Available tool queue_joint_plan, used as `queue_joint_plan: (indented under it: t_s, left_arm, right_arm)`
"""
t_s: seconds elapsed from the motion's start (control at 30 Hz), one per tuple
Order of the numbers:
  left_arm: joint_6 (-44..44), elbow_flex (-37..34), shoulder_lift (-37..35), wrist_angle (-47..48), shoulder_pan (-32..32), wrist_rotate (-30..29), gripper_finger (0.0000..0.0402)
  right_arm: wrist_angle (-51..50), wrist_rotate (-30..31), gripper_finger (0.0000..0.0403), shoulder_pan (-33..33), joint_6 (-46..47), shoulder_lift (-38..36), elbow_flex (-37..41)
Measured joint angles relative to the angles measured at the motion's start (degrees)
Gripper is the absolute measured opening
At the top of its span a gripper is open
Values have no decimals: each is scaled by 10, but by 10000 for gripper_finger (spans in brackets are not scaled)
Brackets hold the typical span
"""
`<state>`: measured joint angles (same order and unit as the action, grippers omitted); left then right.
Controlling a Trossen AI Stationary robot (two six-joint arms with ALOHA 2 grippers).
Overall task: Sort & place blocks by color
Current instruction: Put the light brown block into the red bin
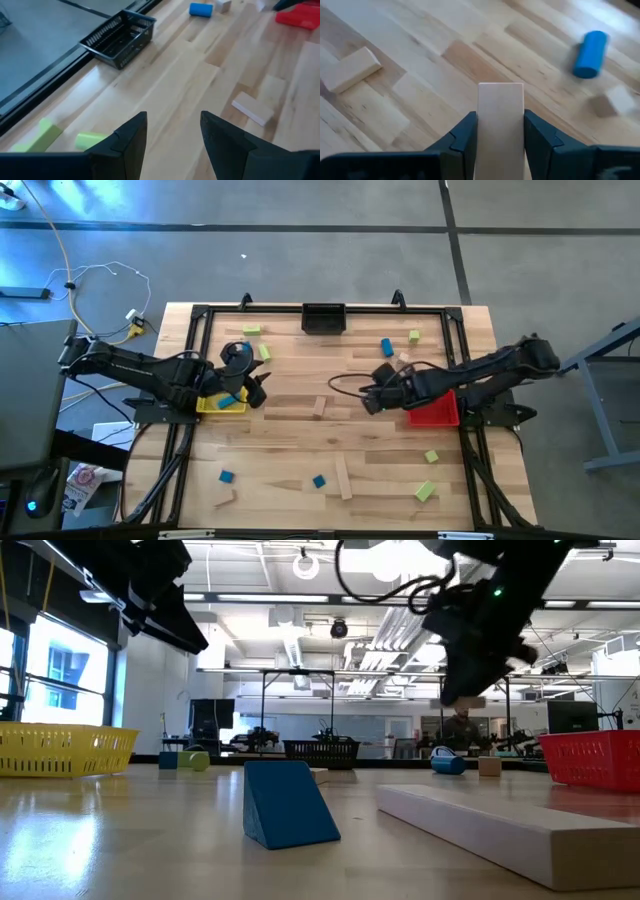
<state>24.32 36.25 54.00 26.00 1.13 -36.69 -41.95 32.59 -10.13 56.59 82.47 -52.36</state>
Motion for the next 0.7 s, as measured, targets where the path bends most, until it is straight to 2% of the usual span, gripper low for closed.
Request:
queue_joint_plan:
  t_s: [0.13, 0.37, 0.53, 0.7]
  left_arm:
    - [-1, 0, 0, 0, -17, 0, 170]
    - [-12, 0, 0, -1, -41, 19, 170]
    - [-43, 0, 0, 0, -55, 20, 170]
    - [-70, 0, 0, -1, -76, 33, 170]
  right_arm:
    - [-85, 17, 105, -27, 73, -28, 0]
    - [-260, 10, 105, -83, 243, -41, 0]
    - [-303, -32, 105, -124, 327, -41, 18]
    - [-304, -86, 105, -156, 378, -41, 51]
